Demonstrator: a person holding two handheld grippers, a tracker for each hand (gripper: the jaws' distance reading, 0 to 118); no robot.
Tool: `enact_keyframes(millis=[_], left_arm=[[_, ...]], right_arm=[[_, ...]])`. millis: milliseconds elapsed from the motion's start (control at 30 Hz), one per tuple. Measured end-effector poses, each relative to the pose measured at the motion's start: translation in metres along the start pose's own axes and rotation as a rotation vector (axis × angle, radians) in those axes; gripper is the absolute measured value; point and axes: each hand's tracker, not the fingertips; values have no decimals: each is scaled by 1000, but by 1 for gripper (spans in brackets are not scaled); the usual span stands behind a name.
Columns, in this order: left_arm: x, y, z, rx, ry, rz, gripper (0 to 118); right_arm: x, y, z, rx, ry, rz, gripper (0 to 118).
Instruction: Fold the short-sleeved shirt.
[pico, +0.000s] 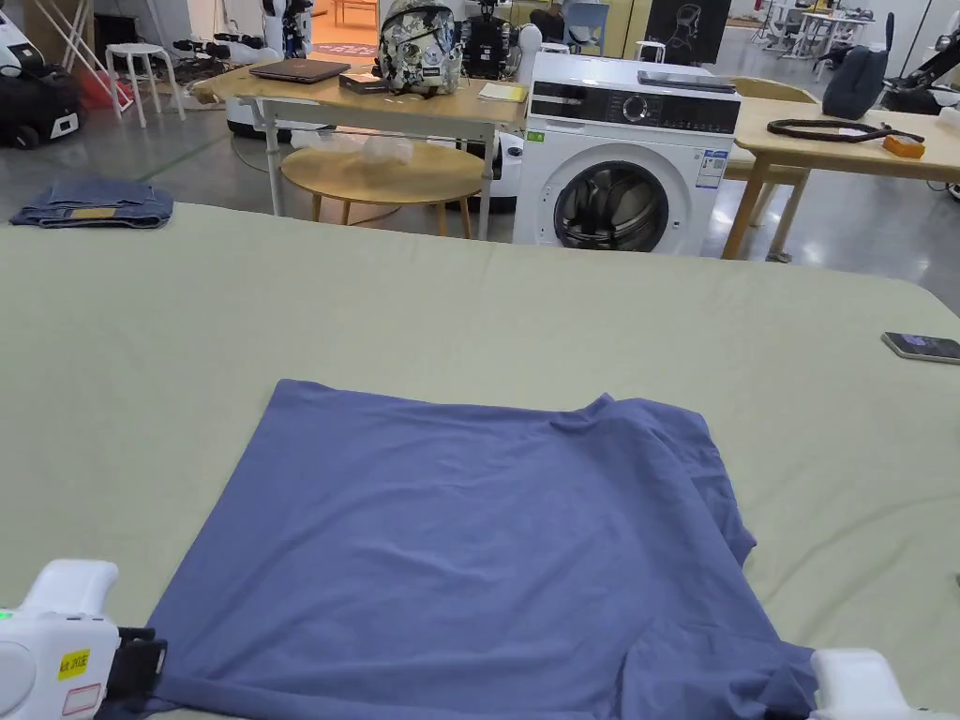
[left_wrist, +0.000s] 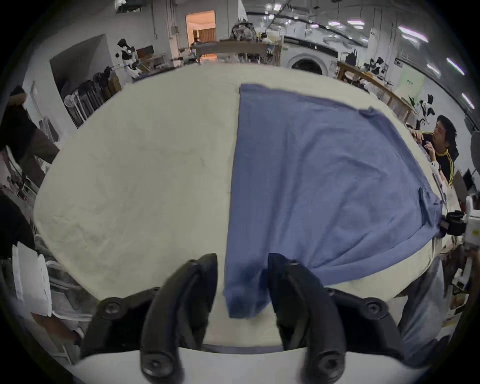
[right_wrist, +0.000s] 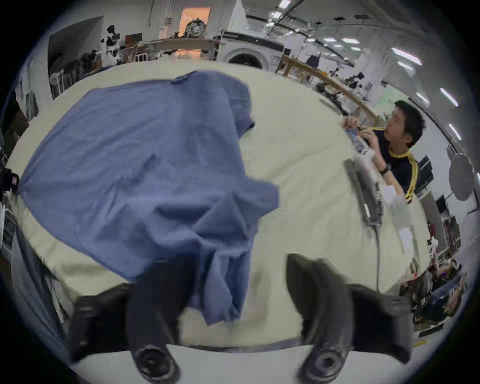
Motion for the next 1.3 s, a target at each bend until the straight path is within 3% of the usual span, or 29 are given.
enact_keyframes(millis=[100, 300, 333, 367, 400, 467, 500, 533, 767, 1167, 1300], left_arm=[[11, 20, 24, 94, -54, 11, 56], [37, 49, 21, 280, -78, -5, 56], [43, 51, 23, 312, -75, -8, 56], [47, 57, 24, 352, -74, -17, 56], [53, 60, 27, 396, -73, -27, 48], [66, 64, 31, 451, -42, -61, 24], [75, 68, 32, 466, -17, -77, 9], [80, 69, 34, 485, -2, -88, 2], [93, 76, 41, 481, -6, -52, 0], [17, 31, 30, 133, -71, 102, 0], [5, 26, 20, -123, -75, 152, 0]], right_arm=[[-3, 19, 20, 117, 32, -45, 83], [-26, 49, 33, 391, 127, -180, 82], [-31, 52, 36, 431, 136, -187, 78], [-38, 57, 40, 476, 133, -182, 68], [-45, 61, 44, 520, 124, -181, 50], [-58, 70, 49, 574, 105, -174, 18], [-63, 73, 51, 587, 103, -184, 7], [-65, 75, 53, 593, 102, -194, 0], [-75, 83, 55, 588, 116, -221, 0], [-68, 69, 37, 497, 117, -178, 0], [-67, 69, 34, 461, 142, -191, 0]])
